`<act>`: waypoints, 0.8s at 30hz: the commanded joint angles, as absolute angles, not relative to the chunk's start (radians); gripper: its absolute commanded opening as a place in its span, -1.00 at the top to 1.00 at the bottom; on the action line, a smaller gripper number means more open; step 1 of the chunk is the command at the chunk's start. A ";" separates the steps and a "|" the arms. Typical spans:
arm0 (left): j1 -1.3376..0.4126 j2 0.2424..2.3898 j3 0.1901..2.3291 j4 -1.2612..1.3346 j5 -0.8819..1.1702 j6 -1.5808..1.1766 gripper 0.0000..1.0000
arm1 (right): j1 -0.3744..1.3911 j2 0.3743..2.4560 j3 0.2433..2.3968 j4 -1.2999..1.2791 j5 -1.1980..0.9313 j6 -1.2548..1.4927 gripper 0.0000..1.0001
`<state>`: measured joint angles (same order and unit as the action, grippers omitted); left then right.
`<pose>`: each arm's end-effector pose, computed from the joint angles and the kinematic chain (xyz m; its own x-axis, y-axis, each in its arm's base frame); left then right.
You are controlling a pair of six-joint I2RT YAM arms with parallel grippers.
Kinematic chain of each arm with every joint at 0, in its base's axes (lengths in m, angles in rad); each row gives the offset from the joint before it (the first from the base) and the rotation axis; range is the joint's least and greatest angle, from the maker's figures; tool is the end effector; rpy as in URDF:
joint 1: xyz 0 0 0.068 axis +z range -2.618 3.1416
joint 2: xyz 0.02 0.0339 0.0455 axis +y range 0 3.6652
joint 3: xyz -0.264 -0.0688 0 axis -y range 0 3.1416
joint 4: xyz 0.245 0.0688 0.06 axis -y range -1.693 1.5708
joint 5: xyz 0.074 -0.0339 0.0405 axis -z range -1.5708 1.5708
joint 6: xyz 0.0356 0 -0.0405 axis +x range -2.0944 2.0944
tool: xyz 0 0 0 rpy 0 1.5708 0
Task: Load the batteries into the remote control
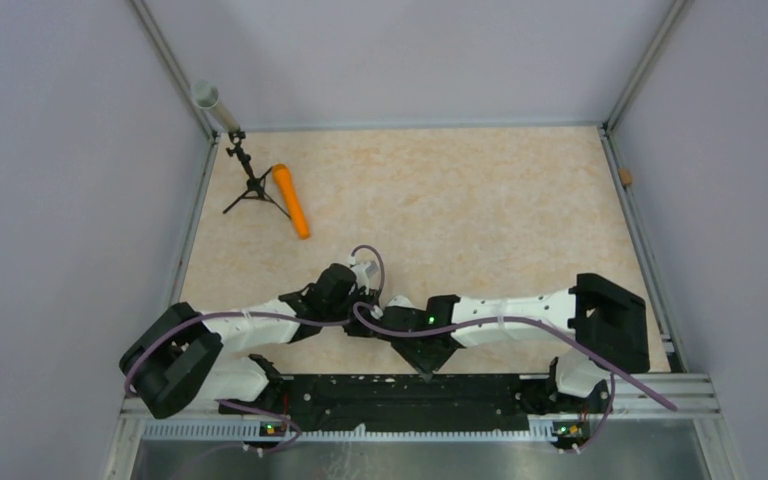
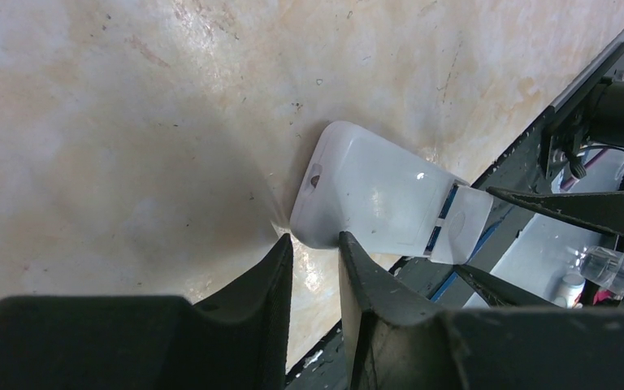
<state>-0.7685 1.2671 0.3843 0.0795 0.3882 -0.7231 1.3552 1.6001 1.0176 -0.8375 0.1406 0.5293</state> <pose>0.1468 -0.1607 0.1373 -0.9387 0.0556 -0.3403 0.2817 0.6930 -0.6637 0.0651 0.2742 0.1847 -0.6687 -0.7163 -0.1996 -0.7242 0.6882 -0.0437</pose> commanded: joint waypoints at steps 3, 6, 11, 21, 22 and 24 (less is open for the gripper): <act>-0.774 1.239 0.366 0.115 0.413 -0.699 0.44 | 1.370 1.612 1.057 -0.811 0.158 0.560 0.70; -0.773 1.238 0.366 0.117 0.414 -0.701 0.45 | 1.370 1.611 1.053 -0.812 0.155 0.565 0.71; -0.773 1.236 0.365 0.117 0.413 -0.701 0.46 | 1.371 1.598 1.050 -0.824 0.162 0.578 0.72; -0.774 1.245 0.368 0.120 0.416 -0.704 0.46 | 1.371 1.565 1.024 -0.833 0.171 0.609 0.73; -0.773 1.246 0.367 0.120 0.416 -0.703 0.46 | 1.369 1.564 1.024 -0.832 0.173 0.611 0.73; -0.773 1.245 0.368 0.120 0.415 -0.705 0.46 | 1.370 1.561 1.023 -0.836 0.177 0.614 0.74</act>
